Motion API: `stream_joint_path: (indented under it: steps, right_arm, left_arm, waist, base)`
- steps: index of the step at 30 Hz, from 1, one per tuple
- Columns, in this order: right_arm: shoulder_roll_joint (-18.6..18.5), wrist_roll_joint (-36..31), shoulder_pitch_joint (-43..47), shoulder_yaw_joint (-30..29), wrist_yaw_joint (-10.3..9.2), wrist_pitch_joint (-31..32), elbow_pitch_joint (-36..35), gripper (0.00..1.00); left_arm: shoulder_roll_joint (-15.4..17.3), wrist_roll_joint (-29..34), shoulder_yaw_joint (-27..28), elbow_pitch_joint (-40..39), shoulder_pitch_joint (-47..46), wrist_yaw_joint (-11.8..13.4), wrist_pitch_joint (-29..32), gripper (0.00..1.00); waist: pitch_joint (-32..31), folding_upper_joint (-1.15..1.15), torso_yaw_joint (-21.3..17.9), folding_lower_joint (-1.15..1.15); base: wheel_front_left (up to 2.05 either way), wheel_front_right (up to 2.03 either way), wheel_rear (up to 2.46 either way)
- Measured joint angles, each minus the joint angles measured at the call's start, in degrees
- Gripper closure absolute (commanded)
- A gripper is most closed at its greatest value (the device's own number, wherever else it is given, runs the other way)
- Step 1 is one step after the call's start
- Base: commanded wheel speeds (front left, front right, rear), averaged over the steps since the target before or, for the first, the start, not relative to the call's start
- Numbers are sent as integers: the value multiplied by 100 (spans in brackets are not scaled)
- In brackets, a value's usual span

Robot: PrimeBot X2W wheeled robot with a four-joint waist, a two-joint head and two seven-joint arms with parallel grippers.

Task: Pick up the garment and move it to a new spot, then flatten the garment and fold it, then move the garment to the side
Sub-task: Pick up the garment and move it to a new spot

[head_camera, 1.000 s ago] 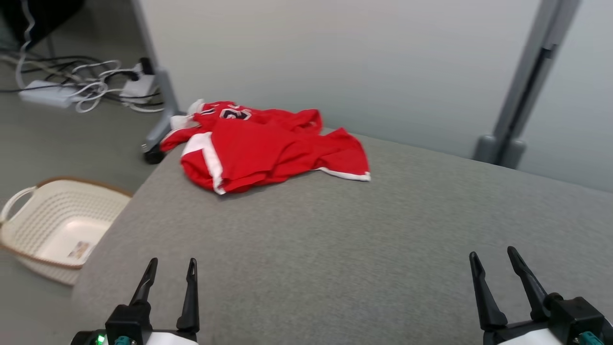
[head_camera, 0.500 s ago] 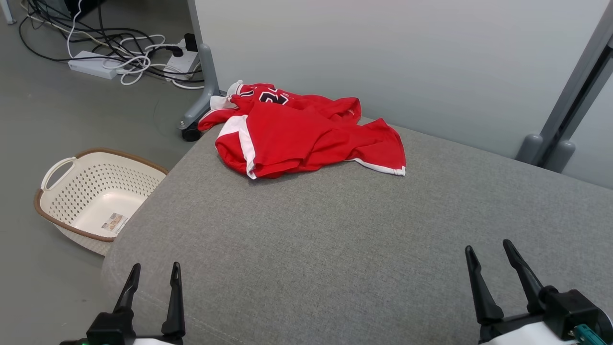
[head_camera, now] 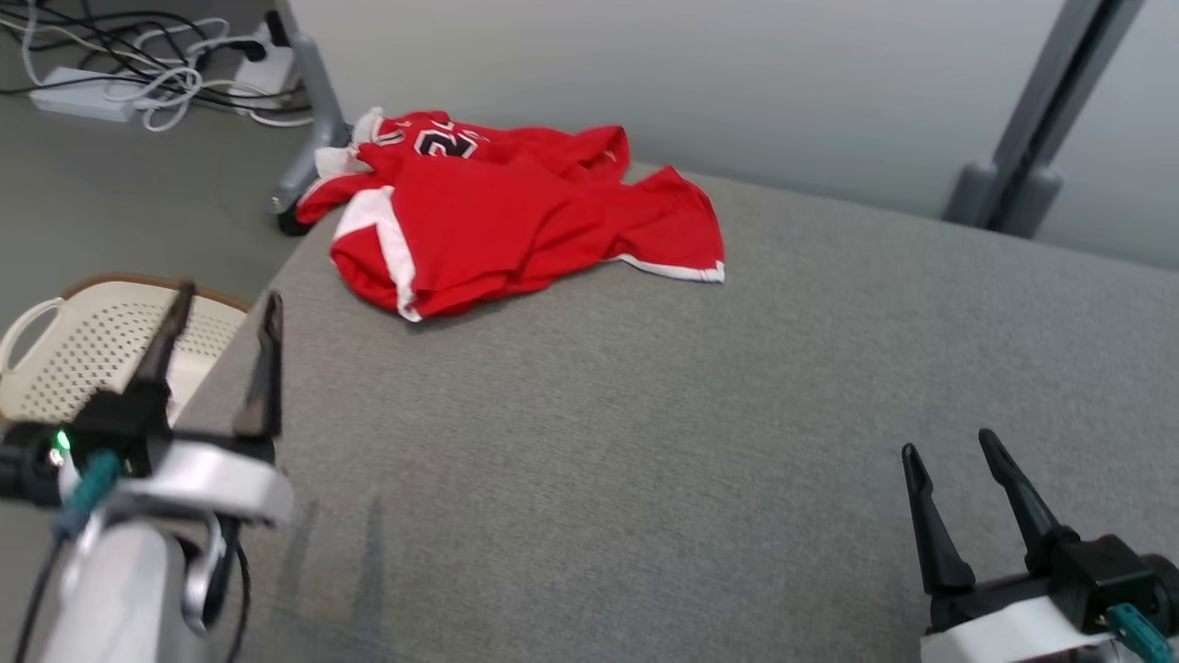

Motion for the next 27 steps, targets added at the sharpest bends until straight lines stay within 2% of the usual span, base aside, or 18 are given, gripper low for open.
stream_joint_path:
  steps: [6,13,20,27]
  right_arm:
    - [-2,-142,-344,26,2,-1,-107,0]
    - [-1,-337,-678,37,3,-1,-207,0]
    - [-1,-434,-864,10,3,0,-305,0]
    - [-2,-532,-975,-13,3,-1,-445,0]
  left_arm:
    - [365,-37,-113,398,-1255,-249,565,0]
    - [676,-110,-269,1610,-2375,-355,1233,0]
    - [868,-266,-662,2849,-2943,-453,1805,0]
    - [1000,-725,-1161,3441,-3184,-480,2119,0]
  waist:
    - [482,0,-369,0]
    - [1059,0,-792,0]
    - [1496,0,-1127,0]
    - [1853,0,-1302,0]
  base:
    - [0,0,0]
    - [0,0,0]
    - [0,0,0]
    - [0,0,0]
